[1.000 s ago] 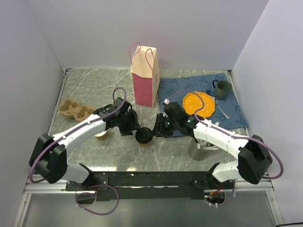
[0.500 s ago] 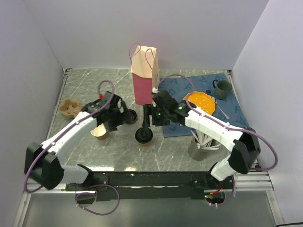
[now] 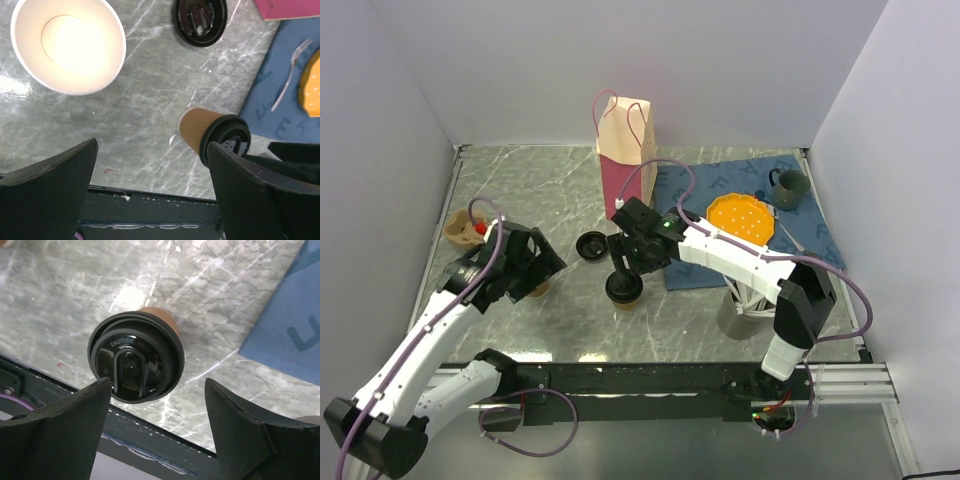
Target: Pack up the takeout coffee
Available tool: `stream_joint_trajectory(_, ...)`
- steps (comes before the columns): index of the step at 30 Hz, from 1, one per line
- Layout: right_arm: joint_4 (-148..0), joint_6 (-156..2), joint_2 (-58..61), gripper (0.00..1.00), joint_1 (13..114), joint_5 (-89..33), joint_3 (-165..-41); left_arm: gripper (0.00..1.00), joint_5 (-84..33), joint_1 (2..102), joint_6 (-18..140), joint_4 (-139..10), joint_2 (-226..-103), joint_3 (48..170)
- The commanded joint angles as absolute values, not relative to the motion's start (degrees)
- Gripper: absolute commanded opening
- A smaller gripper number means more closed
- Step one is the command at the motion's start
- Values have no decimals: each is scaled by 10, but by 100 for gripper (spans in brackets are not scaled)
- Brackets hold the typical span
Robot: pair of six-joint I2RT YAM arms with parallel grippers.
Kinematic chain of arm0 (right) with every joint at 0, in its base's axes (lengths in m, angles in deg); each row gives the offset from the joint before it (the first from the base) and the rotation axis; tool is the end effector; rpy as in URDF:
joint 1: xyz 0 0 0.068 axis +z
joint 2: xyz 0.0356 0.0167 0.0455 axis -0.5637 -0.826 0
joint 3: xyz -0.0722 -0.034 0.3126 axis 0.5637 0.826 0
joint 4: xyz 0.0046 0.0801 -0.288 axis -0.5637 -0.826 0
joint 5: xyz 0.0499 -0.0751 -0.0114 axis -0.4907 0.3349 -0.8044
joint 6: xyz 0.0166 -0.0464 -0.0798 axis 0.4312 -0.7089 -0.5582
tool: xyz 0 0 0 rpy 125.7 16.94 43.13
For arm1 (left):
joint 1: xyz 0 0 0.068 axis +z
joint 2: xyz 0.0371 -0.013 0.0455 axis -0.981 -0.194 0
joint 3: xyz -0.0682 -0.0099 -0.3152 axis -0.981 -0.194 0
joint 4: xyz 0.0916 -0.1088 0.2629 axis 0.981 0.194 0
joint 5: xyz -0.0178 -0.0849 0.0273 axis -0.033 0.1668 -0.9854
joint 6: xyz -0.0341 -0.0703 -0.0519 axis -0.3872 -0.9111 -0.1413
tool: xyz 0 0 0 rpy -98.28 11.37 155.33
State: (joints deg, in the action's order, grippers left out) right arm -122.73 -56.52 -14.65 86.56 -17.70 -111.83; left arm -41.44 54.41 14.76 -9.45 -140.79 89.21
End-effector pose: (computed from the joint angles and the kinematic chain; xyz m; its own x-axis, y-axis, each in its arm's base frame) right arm 0.2631 0.3340 0.2812 -0.8359 -0.3356 -0.4343 -0.4464 0.8761 0.1820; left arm 0.1904 -0.0742 0.3015 -0.6620 -0.6254 -0.4131 -0.4334 0.7691 -0.4697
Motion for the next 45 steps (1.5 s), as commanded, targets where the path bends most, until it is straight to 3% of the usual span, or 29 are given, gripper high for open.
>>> stream_joint_trajectory(1, -1233, -590, -144, 83, 873, -171, -1124, 97, -423, 546, 117, -76, -1381, 890)
stream_joint_trajectory(10, -1225, -583, -147, 84, 884, -182, -1136, 99, -346, 546, 117, -89, -1331, 870)
stream_joint_trajectory(17, -1221, -588, -171, 84, 894, -186, -1143, 90, -239, 546, 119, -178, -1311, 799)
stream_joint_trajectory(34, -1220, -582, -184, 79, 895, -190, -1131, 78, -213, 546, 132, -233, -1347, 733)
stream_joint_trajectory(45, -1250, -577, -185, 83, 892, -171, -1187, 67, -128, 546, 101, -426, -1385, 661)
